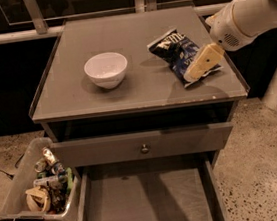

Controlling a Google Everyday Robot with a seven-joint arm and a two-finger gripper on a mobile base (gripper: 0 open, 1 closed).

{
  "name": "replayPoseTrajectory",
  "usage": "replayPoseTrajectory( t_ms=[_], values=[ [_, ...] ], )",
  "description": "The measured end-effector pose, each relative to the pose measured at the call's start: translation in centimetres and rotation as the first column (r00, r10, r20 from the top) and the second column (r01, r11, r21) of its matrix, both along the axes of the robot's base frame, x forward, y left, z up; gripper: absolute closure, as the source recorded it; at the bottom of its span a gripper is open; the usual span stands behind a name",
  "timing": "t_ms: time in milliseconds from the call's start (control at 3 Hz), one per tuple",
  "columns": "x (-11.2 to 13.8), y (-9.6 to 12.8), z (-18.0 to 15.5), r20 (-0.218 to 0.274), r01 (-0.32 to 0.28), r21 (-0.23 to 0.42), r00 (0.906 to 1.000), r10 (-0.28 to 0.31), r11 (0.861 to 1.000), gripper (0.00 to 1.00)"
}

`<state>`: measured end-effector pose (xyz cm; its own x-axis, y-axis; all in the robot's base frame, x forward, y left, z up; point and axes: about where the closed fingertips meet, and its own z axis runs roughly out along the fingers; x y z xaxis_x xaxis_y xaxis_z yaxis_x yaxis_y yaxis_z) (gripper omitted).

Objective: Place blue chip bag into middle drawer

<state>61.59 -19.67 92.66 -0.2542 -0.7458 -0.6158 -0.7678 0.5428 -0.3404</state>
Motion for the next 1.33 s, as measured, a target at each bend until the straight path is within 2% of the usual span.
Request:
replayPoseTrajectory(
  t_ms=[333,667,1000,1333],
  values=[
    [3.9,-0.6,-2.5,-0.013,0.067,0.074,0.9977,-0.066,0.995,0.00],
    [6.5,-1.4,-4.7,-0.033,0.119,0.118,0.9927,-0.116,0.986,0.00],
    [8.1,-1.3,-6.4,-0.061,0.142,0.150,0.9890,-0.135,0.978,0.00],
    [9.5,-0.4,-8.6,-0.139,0.151,0.199,0.9825,-0.124,0.968,0.00]
  ],
)
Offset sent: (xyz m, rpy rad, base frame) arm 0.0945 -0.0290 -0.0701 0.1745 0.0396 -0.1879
